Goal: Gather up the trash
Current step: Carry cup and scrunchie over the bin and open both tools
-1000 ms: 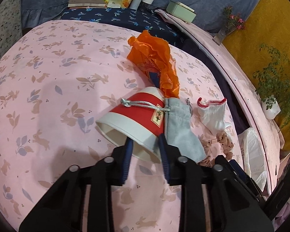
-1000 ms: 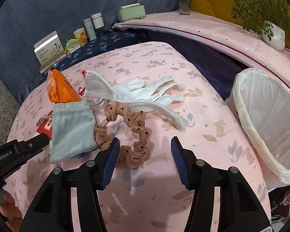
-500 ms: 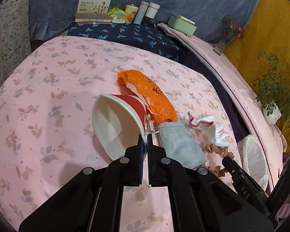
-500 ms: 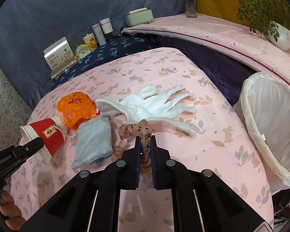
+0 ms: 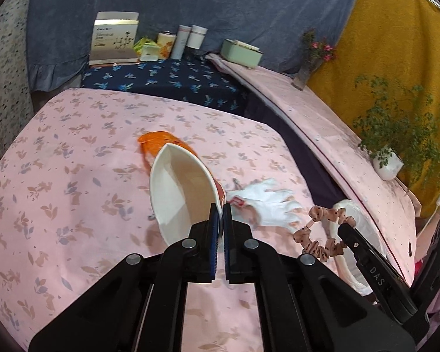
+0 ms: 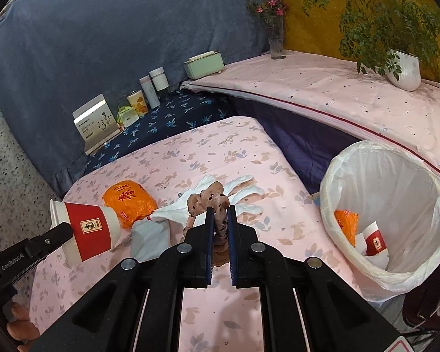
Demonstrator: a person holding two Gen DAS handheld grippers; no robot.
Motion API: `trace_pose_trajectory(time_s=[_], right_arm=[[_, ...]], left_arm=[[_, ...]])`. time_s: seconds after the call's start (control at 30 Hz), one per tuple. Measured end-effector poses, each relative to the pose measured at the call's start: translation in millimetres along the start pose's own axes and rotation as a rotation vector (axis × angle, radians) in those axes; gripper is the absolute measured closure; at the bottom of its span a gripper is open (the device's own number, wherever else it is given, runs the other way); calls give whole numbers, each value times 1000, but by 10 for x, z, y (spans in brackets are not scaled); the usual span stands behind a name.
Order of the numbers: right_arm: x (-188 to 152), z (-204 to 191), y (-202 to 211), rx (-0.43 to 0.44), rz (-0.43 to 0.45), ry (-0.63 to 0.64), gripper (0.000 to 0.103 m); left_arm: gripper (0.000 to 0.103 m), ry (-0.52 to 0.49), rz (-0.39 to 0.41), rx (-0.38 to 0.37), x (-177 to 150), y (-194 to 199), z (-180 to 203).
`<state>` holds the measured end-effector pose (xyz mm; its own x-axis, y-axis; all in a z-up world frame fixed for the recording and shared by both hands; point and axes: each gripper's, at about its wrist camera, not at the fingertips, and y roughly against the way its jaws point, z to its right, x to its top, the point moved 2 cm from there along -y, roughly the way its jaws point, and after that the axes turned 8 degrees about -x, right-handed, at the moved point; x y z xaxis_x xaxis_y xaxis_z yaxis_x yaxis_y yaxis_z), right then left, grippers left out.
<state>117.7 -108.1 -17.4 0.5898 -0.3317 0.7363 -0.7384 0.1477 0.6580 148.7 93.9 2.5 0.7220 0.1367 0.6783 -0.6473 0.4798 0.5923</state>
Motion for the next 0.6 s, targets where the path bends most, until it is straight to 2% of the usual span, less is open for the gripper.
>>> trace_pose_trajectory(time_s=[0.6], right_arm=[[31,1372,308,-159,52,-166,95]], left_arm=[[100,-211,-125,-179,-362,-473,1414]])
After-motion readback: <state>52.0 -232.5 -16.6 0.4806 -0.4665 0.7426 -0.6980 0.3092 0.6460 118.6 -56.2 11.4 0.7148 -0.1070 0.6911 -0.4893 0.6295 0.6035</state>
